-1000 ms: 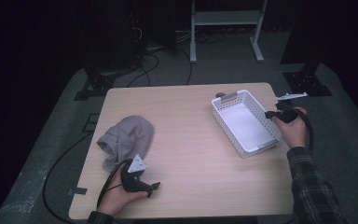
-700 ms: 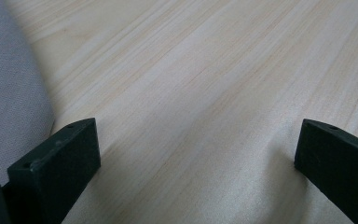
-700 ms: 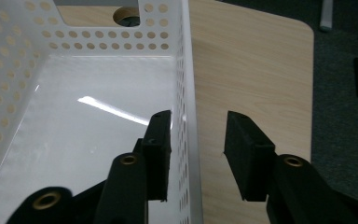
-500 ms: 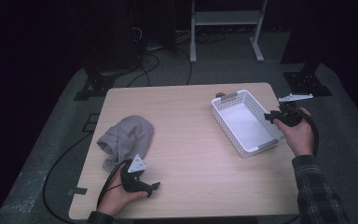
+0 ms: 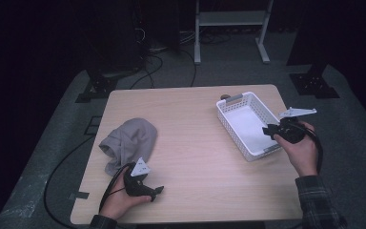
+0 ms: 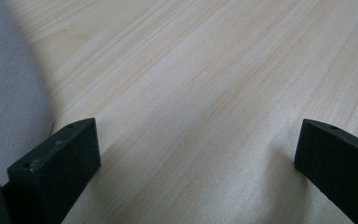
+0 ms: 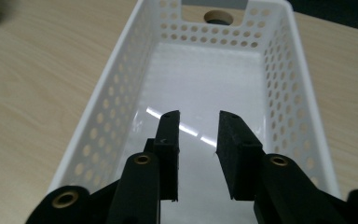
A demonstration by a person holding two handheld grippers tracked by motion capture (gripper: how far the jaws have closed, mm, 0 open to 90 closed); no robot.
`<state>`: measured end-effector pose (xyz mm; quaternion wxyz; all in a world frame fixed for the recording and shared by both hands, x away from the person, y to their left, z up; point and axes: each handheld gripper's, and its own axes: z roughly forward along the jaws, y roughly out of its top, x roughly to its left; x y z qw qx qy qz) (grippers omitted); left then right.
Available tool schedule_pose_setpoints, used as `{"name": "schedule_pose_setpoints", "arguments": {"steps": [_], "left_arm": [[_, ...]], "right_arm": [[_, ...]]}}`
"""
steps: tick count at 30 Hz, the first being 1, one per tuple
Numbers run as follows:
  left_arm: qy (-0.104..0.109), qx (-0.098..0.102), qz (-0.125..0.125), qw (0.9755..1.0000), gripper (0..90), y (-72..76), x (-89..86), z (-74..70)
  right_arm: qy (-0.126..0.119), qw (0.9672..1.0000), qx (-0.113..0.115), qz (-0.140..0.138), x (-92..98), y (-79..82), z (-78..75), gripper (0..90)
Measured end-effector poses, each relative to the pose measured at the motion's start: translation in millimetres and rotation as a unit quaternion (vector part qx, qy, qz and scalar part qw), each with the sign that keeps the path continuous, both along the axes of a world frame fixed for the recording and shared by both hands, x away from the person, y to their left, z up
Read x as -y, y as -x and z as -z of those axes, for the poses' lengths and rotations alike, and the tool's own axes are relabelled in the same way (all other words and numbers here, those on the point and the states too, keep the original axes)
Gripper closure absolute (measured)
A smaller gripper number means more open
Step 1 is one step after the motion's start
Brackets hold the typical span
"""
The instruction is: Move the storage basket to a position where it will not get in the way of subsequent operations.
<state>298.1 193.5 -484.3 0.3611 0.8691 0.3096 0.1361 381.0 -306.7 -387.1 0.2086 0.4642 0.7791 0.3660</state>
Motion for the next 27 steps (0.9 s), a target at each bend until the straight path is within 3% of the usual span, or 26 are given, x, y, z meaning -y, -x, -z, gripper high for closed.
{"name": "schedule_pose_setpoints", "arguments": {"steps": [5, 8, 14, 25, 27], "left_arm": [[-0.002, 0.0, 0.0, 1.0, 0.0, -0.5, 0.4, -0.2], [-0.002, 0.0, -0.001, 1.0, 0.0, -1.2, 1.3, -0.1], [-0.002, 0.001, 0.002, 1.0, 0.0, -0.4, 1.5, -0.1], [-0.002, 0.0, 0.004, 1.0, 0.0, -0.1, 1.6, -0.1], [-0.001, 0.0, 0.004, 1.0, 0.0, -0.1, 1.6, 0.0]], "right_arm": [[-0.008, 0.9998, -0.006, -0.018, -10.9, 15.4, 4.9, 67.9], [0.005, 0.9995, -0.009, -0.031, -20.8, 22.3, 7.8, 67.9], [0.006, 0.9982, -0.012, -0.059, -40.3, 32.9, 8.6, 68.7], [0.023, 0.9956, -0.039, -0.082, -61.6, 30.4, 22.6, 70.0], [0.025, 0.9955, -0.043, -0.081, -62.7, 28.2, 25.9, 74.1]]}}
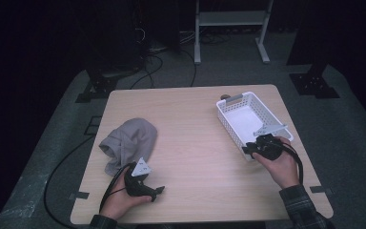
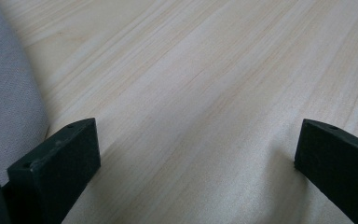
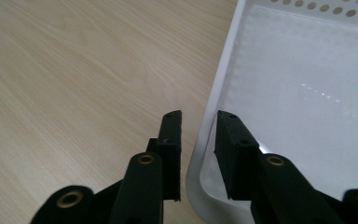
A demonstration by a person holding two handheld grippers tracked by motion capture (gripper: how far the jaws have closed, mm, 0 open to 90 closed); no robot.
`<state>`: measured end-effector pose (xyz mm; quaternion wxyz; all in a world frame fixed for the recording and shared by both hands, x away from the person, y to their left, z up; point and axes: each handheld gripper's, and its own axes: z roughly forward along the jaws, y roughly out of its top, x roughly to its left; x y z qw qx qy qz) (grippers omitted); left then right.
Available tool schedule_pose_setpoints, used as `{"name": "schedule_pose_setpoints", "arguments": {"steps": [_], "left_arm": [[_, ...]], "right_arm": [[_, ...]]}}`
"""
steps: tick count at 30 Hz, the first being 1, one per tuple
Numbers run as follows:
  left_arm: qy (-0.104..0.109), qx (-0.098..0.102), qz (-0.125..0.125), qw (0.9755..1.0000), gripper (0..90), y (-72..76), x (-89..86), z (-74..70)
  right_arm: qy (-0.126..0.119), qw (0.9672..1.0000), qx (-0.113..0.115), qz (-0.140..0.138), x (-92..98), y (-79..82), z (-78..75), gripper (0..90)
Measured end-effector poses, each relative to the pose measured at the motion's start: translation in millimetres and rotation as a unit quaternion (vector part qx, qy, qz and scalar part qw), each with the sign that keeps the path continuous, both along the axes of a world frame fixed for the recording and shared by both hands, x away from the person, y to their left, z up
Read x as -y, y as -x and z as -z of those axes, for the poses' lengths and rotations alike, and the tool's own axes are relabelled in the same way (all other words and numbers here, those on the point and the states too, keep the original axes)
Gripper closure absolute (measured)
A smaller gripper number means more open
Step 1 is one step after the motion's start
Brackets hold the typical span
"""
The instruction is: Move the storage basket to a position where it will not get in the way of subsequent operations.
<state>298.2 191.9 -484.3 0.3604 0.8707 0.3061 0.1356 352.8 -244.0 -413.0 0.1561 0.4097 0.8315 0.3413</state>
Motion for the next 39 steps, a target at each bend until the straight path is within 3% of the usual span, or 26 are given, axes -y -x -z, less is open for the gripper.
{"name": "schedule_pose_setpoints", "arguments": {"steps": [7, 12, 16, 27, 39], "left_arm": [[0.0, 0.0, 0.001, 1.0, 0.0, 0.1, 0.1, 0.0], [0.001, 0.0, 0.001, 1.0, 0.0, 0.1, 0.1, 0.1], [0.003, 0.0, -0.001, 1.0, 0.0, 0.2, 0.4, 0.2], [0.001, 0.002, -0.001, 1.0, 0.0, -0.5, 0.6, 0.3], [0.005, 0.004, -0.007, 1.0, 1.4, -1.2, 0.9, -0.1]], "right_arm": [[0.018, 0.9998, 0.011, 0.007, 9.4, -2.5, 0.1, 83.4], [0.009, 0.9999, 0.012, 0.007, 17.1, -6.5, 0.9, 83.8], [0.023, 0.9995, 0.019, 0.001, 18.5, -13.0, 0.3, 84.4], [0.03, 0.9992, 0.026, -0.005, 30.9, -50.1, -1.6, 84.4], [0.032, 0.9987, 0.027, 0.028, 55.7, -96.0, -3.1, 84.5]]}}
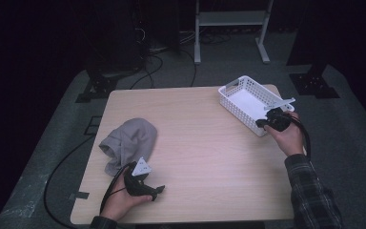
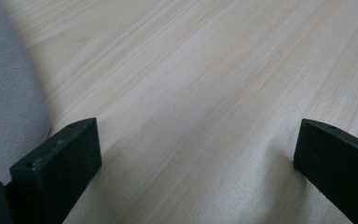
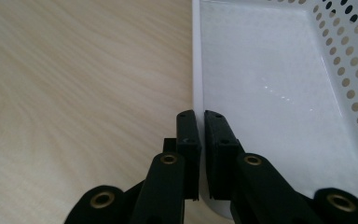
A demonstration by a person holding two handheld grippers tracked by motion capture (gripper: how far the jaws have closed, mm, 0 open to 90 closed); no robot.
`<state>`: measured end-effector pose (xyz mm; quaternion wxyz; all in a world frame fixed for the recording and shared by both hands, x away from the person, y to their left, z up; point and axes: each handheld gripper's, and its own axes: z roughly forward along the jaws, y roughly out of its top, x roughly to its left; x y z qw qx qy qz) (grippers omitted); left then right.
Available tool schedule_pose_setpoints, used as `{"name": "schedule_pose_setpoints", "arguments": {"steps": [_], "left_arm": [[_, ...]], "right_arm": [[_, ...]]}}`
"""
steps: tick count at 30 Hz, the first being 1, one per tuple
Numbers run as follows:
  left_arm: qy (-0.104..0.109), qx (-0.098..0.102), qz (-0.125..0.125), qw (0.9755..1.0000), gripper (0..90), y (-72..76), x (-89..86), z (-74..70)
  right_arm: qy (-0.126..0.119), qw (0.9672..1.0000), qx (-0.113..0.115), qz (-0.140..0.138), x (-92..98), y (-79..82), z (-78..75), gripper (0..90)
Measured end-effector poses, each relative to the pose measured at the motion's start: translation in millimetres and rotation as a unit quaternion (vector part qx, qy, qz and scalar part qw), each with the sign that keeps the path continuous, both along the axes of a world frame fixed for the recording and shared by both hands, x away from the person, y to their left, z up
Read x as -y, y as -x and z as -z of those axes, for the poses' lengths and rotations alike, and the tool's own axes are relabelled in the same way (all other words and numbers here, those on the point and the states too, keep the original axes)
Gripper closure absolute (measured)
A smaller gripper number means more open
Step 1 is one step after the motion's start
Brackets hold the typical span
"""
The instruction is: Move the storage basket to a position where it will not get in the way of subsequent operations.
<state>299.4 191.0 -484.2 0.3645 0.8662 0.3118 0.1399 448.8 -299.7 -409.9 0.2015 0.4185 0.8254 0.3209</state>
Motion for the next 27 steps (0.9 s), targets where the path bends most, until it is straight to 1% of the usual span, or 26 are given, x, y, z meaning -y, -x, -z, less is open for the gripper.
{"name": "schedule_pose_setpoints", "arguments": {"steps": [1, 3, 5, 7, 8, 9, 13, 14, 16, 17, 18, 19, 20, 22, 23, 24, 26, 27], "left_arm": [[0.0, 0.0, 0.0, 1.0, 2.1, 0.0, 0.0, 0.0], [0.0, 0.0, 0.001, 1.0, 2.1, -0.2, 0.1, 0.0], [0.0, 0.0, 0.003, 1.0, 2.1, -0.1, 0.3, 0.0], [0.0, 0.0, 0.003, 1.0, 2.1, -0.1, 0.3, -0.1], [0.0, 0.0, 0.003, 1.0, 2.0, 0.0, 0.3, 0.0], [0.0, 0.0, 0.003, 1.0, 2.0, -0.1, 0.3, -0.1], [-0.001, 0.0, 0.003, 1.0, 2.0, 0.0, 0.4, -0.1], [-0.001, 0.0, 0.003, 1.0, 2.0, 0.0, 0.4, -0.1], [-0.001, 0.0, 0.003, 1.0, 2.0, 0.0, 0.4, -0.1], [-0.001, 0.0, 0.003, 1.0, 2.0, 0.0, 0.4, -0.1], [0.0, 0.0, 0.003, 1.0, 2.0, 0.0, 0.4, 0.0], [-0.001, 0.0, 0.003, 1.0, 2.0, 0.0, 0.4, 0.0], [0.0, 0.0, 0.003, 1.0, 2.0, 0.0, 0.4, 0.0], [0.0, 0.0, 0.003, 1.0, 2.0, 0.0, 0.4, 0.0], [-0.001, 0.0, 0.003, 1.0, 2.0, 0.0, 0.4, -0.1], [0.0, 0.0, 0.003, 1.0, 2.0, 0.0, 0.4, 0.0], [0.0, 0.0, 0.003, 1.0, 2.0, 0.0, 0.4, 0.0], [0.0, 0.0, 0.003, 1.0, 2.0, 0.0, 0.4, 0.0]], "right_arm": [[0.0, 1.0, 0.0, 0.0, 0.0, 0.0, 0.0, 84.5], [0.002, 1.0, -0.004, 0.008, 2.8, -10.5, -2.0, 84.5], [0.003, 1.0, -0.003, 0.007, 3.7, -12.6, -2.6, 84.5], [-0.002, 0.9999, -0.004, 0.012, 5.3, -16.5, -3.1, 84.5], [0.0, 0.9999, -0.007, 0.015, 5.6, -18.0, -3.3, 84.5], [0.003, 0.9999, -0.006, 0.014, 6.3, -19.9, -2.8, 84.5], [0.006, 0.9997, -0.01, 0.02, 8.9, -24.0, -0.7, 84.4], [-0.001, 0.9996, -0.012, 0.026, 10.4, -24.6, 0.4, 84.2], [-0.001, 0.9996, -0.01, 0.028, 11.2, -24.6, 0.4, 83.8], [0.0, 0.9995, -0.005, 0.031, 12.2, -23.8, -0.3, 80.6], [-0.002, 0.9994, 0.0, 0.035, 13.0, -22.7, -1.5, 74.8], [-0.003, 0.9991, 0.009, 0.041, 13.7, -18.9, -4.3, 67.0], [-0.003, 0.9991, 0.009, 0.041, 13.7, -18.9, -4.3, 67.0], [-0.001, 0.9985, 0.019, 0.051, 13.9, -12.8, -7.7, 59.4], [-0.004, 0.9978, 0.03, 0.059, 12.6, -3.8, -10.8, 55.1], [-0.004, 0.9978, 0.03, 0.059, 12.6, -3.8, -10.8, 55.1], [-0.009, 0.9971, 0.043, 0.062, 10.3, 6.5, -13.0, 52.0], [-0.01, 0.9969, 0.048, 0.062, 7.7, 13.3, -13.7, 48.9]]}}
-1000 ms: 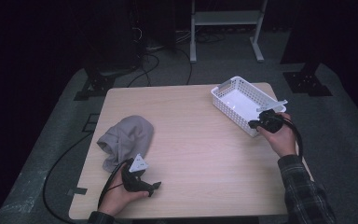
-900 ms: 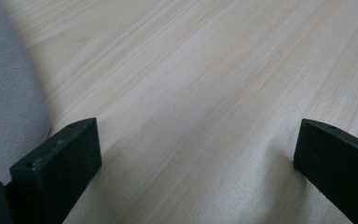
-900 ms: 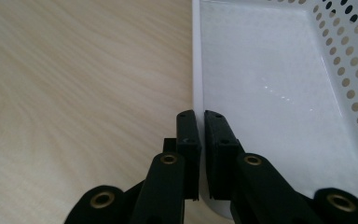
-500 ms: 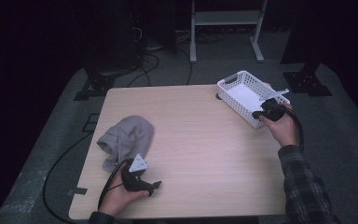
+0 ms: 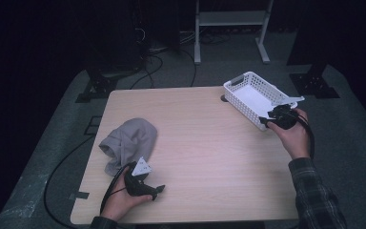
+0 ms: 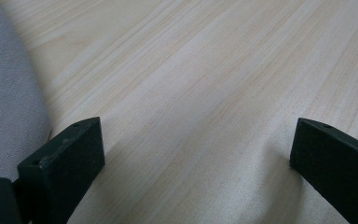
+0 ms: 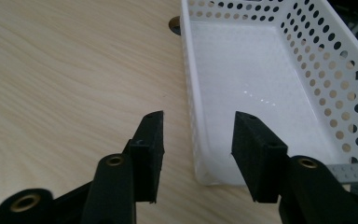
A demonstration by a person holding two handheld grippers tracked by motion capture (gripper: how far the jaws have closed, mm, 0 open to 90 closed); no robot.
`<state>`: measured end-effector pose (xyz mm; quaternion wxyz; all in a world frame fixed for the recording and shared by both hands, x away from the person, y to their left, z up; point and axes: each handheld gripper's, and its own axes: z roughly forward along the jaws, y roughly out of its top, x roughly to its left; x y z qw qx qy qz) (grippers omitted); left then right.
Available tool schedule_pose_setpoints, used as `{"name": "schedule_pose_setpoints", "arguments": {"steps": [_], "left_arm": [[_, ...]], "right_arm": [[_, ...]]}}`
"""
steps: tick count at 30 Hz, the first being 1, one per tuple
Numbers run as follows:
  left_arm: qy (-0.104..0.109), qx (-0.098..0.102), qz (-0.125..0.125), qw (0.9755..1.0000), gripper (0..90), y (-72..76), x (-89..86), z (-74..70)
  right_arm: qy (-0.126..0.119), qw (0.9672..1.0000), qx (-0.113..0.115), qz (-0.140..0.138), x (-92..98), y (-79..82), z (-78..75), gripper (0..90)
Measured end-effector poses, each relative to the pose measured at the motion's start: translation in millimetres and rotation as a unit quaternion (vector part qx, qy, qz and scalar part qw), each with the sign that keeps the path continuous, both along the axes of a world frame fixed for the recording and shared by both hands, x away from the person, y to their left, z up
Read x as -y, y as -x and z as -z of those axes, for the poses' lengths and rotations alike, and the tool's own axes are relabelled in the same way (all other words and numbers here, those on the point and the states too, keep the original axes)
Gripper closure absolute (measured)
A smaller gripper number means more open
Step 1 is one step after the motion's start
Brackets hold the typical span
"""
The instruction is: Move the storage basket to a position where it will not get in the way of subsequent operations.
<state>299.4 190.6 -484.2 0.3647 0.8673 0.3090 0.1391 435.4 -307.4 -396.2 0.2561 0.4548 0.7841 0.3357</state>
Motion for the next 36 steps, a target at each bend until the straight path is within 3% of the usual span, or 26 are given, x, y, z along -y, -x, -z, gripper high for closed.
{"name": "schedule_pose_setpoints", "arguments": {"steps": [4, 7, 11, 17, 20, 26, 30, 33, 35, 36], "left_arm": [[0.0, 0.0, 0.0, 1.0, 2.0, 0.0, 0.0, 0.0], [0.001, -0.001, -0.001, 1.0, 2.0, 0.1, 0.1, -0.1], [-0.001, -0.001, 0.001, 1.0, 2.0, 0.0, -0.1, -0.2], [-0.001, -0.001, 0.002, 1.0, 2.0, 0.1, 0.1, -0.2], [0.001, 0.0, 0.001, 1.0, 2.0, 0.1, 0.3, -0.1], [0.001, 0.0, 0.001, 1.0, 2.0, 0.2, 0.3, -0.1], [0.001, 0.001, -0.001, 1.0, 2.1, 0.6, 0.3, -0.2], [0.009, 0.007, -0.002, 0.9999, 9.7, 1.9, -1.1, -1.1], [0.006, 0.004, -0.001, 1.0, 18.4, 1.9, -0.9, -3.2], [0.005, 0.001, -0.002, 1.0, 18.4, 1.9, -0.9, -4.8]], "right_arm": [[-0.017, 0.9995, 0.02, -0.014, -14.5, 29.3, 0.7, 40.5], [-0.029, 0.999, 0.023, -0.026, -21.4, 41.6, 4.6, 37.5], [-0.032, 0.998, 0.014, -0.054, -37.9, 61.4, 15.8, 34.1], [-0.03, 0.9973, 0.011, -0.066, -54.8, 87.3, 36.0, 31.4], [-0.024, 0.9966, -0.006, -0.078, -62.3, 98.5, 48.4, 30.4], [-0.018, 0.9958, -0.025, -0.086, -65.0, 113.8, 61.0, 29.4], [-0.026, 0.9951, -0.042, -0.085, -59.9, 119.6, 69.1, 27.6], [-0.025, 0.9949, -0.049, -0.085, -56.4, 121.3, 72.9, 27.0], [-0.023, 0.9956, -0.047, -0.079, -54.3, 120.1, 74.4, 26.8], [-0.023, 0.9956, -0.047, -0.079, -54.3, 120.1, 74.4, 26.8]]}}
